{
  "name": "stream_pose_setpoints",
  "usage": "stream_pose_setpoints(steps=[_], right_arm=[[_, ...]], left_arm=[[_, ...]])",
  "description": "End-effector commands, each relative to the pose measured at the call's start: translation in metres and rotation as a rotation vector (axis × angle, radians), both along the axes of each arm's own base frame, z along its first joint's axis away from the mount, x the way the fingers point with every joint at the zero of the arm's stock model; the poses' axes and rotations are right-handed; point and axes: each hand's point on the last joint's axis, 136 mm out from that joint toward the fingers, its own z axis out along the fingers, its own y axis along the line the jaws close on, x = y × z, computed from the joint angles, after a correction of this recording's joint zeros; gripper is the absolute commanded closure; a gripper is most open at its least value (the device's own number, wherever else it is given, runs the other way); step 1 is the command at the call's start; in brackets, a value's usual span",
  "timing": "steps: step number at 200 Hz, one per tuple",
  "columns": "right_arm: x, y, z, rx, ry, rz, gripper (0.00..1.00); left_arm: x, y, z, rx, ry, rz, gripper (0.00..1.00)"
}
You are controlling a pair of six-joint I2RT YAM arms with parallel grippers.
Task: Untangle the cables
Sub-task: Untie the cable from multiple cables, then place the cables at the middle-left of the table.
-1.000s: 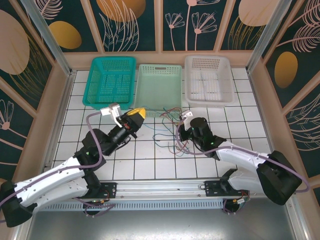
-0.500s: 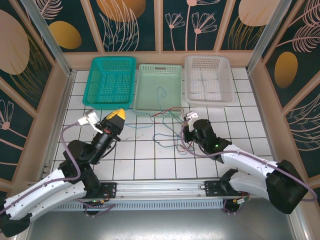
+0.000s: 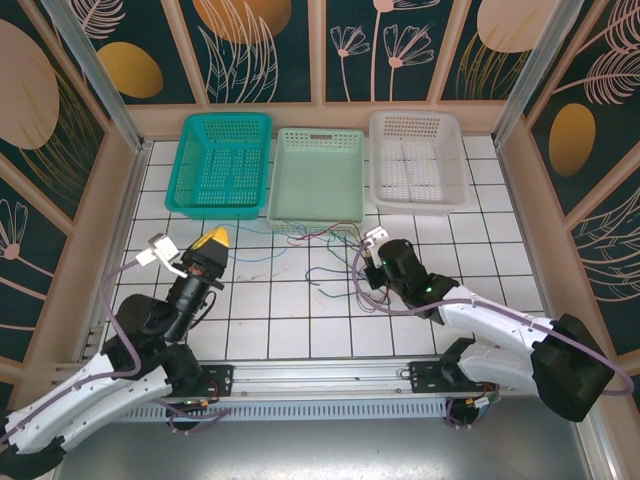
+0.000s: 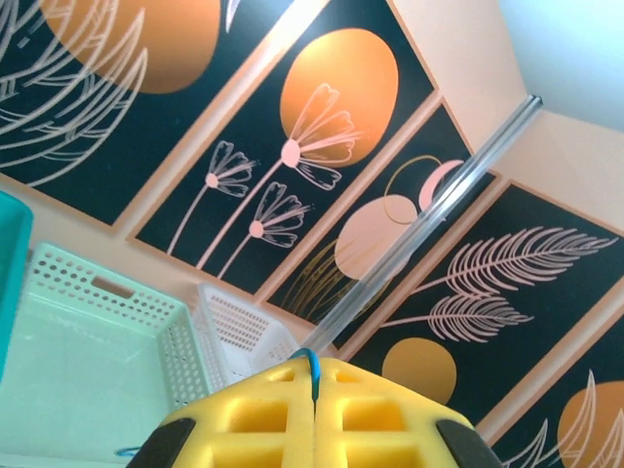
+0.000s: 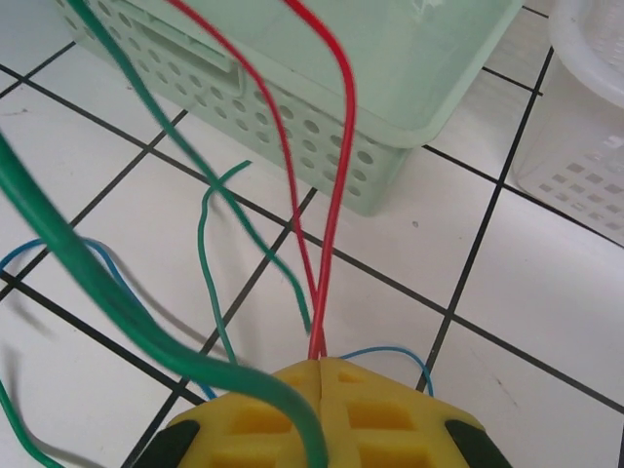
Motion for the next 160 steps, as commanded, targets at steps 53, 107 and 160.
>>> stream_pose_setpoints(steps=[53,107,160], right_arm=[[-0.004,0.016,-0.044,-0.244,0.111,0.038,1.00],[-0.010,0.025,-0.048,-0.230,0.138,0.088,1.00],[-0.004,0.019,-0.031,-0.239,0.066,0.073,0.97]], left_arm=[[0.007,0.002,-0.013,0.001,0.035,0.039,0.96],[0.019,0.006,-0.054,0.011,0.153,0.105,0.94],[0.025,0.030,-0.126,-0.028,0.340,0.240,0.90]])
